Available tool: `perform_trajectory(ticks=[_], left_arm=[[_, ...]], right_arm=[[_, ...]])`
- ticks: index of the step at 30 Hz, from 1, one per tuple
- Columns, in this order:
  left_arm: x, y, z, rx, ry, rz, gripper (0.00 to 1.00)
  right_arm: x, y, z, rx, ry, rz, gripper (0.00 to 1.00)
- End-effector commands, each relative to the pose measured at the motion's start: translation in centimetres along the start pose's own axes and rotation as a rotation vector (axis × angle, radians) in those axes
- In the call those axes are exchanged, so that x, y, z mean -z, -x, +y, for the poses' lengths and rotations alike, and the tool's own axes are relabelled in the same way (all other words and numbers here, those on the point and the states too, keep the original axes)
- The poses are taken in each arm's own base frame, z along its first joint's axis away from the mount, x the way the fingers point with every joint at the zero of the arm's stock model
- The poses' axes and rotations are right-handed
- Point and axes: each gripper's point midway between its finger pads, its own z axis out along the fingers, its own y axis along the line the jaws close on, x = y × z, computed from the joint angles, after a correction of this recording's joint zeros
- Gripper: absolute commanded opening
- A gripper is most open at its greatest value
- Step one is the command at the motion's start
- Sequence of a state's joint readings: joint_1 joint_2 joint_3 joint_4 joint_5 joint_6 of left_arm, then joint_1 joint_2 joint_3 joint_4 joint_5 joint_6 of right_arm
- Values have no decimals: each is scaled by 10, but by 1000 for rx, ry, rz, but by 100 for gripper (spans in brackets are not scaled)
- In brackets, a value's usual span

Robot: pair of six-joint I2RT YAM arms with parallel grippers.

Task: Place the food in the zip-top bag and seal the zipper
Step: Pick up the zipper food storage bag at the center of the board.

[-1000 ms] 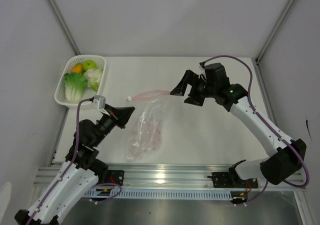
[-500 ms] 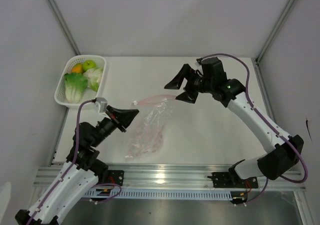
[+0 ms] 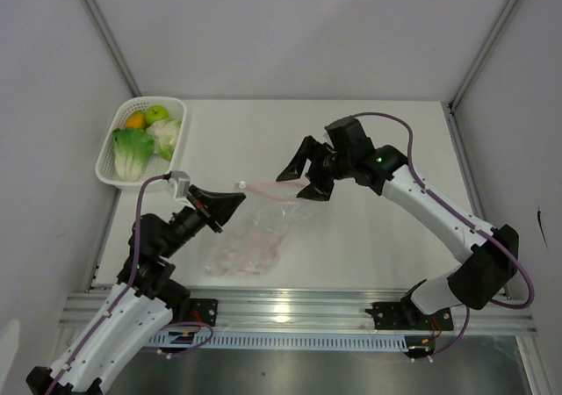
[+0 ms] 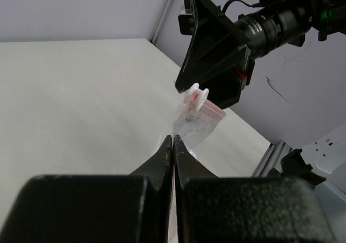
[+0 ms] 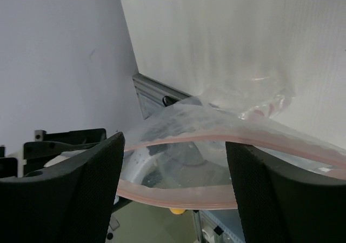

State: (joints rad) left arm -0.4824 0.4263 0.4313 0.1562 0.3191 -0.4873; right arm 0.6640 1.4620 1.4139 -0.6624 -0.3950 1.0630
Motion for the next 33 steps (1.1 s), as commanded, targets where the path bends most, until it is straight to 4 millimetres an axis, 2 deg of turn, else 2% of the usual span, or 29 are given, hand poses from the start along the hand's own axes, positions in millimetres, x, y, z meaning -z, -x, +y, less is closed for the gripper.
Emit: perform_trajectory(ticks=[1, 6, 8, 12, 16, 20, 22, 23, 25, 26, 28, 29, 31, 32, 33], left_arm=[[-3, 3, -7, -30, -43, -15, 0], [-3, 3, -13, -32, -72, -6, 1], [-4, 2, -14, -27, -80, 4, 1], [-6, -3, -14, -19, -90, 24, 1], [-5, -4, -20, -20, -123, 24, 1], [-3, -4, -26, -30, -160, 25, 1], [-2, -3, -29, -32, -173, 20, 1], [-1, -3, -31, -36, -182, 20, 1], [1, -2, -32, -41, -185, 15, 0], [1, -3, -32, -40, -184, 16, 1], [2, -3, -32, -37, -179, 13, 1], [2, -2, -31, -34, -175, 13, 1], [2, -2, -28, -19, -146, 24, 1], [2, 4, -30, -20, -141, 16, 1], [3, 0, -27, -5, -120, 41, 4]], right_arm=[[10, -5, 5, 27, 6, -54, 77], [11, -10, 7, 111, 26, -28, 76], [9, -26, 17, 145, 78, 54, 75], [6, -37, 18, 246, 70, 73, 77], [-1, -37, 9, 235, 43, 77, 79], [-6, -35, 15, 188, 82, 64, 80], [-8, -36, 16, 185, 88, 74, 67], [-9, -36, 17, 184, 91, 77, 55], [-10, -37, 14, 183, 92, 81, 39], [-9, -37, 15, 185, 96, 74, 24], [-8, -37, 14, 185, 104, 62, 10], [-7, -36, 17, 193, 122, 54, 0], [-1, -35, 22, 205, 152, 33, 0], [1, -34, 23, 209, 156, 22, 0], [4, -33, 25, 219, 164, 6, 0]])
